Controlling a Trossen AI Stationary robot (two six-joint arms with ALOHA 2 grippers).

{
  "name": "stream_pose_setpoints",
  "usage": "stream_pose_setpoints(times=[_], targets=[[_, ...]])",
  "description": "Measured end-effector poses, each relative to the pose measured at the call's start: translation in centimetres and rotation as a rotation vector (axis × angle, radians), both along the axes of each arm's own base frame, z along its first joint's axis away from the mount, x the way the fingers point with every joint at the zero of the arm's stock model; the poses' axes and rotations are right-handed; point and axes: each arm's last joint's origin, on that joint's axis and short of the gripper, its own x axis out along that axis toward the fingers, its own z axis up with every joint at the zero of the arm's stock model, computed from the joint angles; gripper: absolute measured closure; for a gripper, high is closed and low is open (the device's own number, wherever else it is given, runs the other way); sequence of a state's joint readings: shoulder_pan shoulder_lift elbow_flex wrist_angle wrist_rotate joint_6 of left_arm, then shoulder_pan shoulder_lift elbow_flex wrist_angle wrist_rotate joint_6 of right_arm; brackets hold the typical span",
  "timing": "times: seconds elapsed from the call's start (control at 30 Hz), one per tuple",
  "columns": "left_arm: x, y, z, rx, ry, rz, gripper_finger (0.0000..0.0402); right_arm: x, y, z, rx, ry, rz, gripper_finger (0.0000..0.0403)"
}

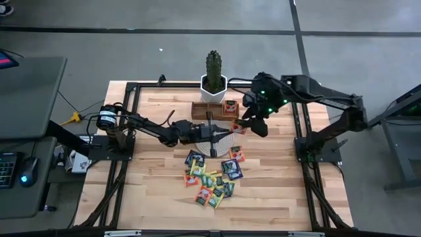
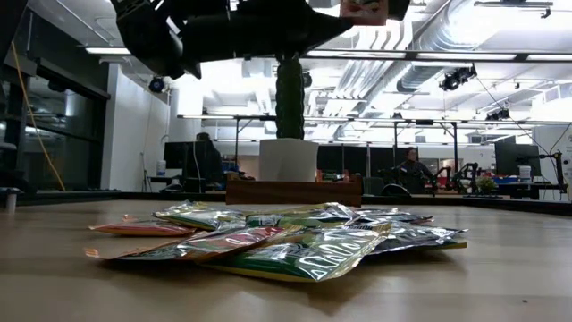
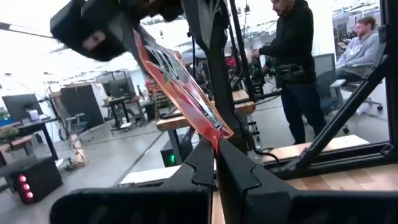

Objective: Pick & Place Tea
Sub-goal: Put the orange tea bag into the right section of the wooden organizer

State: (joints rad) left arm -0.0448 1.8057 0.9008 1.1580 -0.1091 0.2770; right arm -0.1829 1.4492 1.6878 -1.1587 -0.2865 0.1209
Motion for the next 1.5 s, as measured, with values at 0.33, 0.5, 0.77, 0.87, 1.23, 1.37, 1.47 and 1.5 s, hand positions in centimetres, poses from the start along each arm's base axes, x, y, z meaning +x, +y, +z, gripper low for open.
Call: stream_pose_setpoints(times=[0.33,0.5,0.77,0.87,1.23,1.37,1.47,1.5], targets=[[0.6,-0.1,0.7,0.036,0.007,-0.012,0.0401,0.8,-0.2,-0.7,0.006,0.040,0.009,0.0233],[0.7,-0.1,0.5,0.038,0.035,-0.014,0.0401,0.6,-0.1,-0.6,0.009,0.044,0.008,0.0268],[0.7,-0.1,0.3,0.038,0.048,-0.013,0.0401,0.4,-0.1,-0.7,0.009,0.061,0.016,0.0326],[0.7,-0.1,0.3,0.038,0.056,-0.013,0.0401,0.3,-0.1,-0.5,0.000,0.054,0.024,0.0360],[0.8,0.0,0.2,0.032,0.068,0.018,0.0391,-0.3,-0.1,-0.1,-0.069,0.044,0.014,0.0400],[0.8,0.0,0.1,0.041,0.079,0.015,0.0356,-0.4,-0.2,-0.1,-0.090,0.051,0.003,0.0401],[0.8,0.0,0.1,0.038,0.075,0.017,0.0313,-0.5,-0.3,-0.1,-0.125,0.056,-0.023,0.0402],[0.8,0.0,0.1,0.034,0.078,0.016,0.0296,-0.5,-0.3,-0.1,-0.132,0.058,-0.028,0.0402]])
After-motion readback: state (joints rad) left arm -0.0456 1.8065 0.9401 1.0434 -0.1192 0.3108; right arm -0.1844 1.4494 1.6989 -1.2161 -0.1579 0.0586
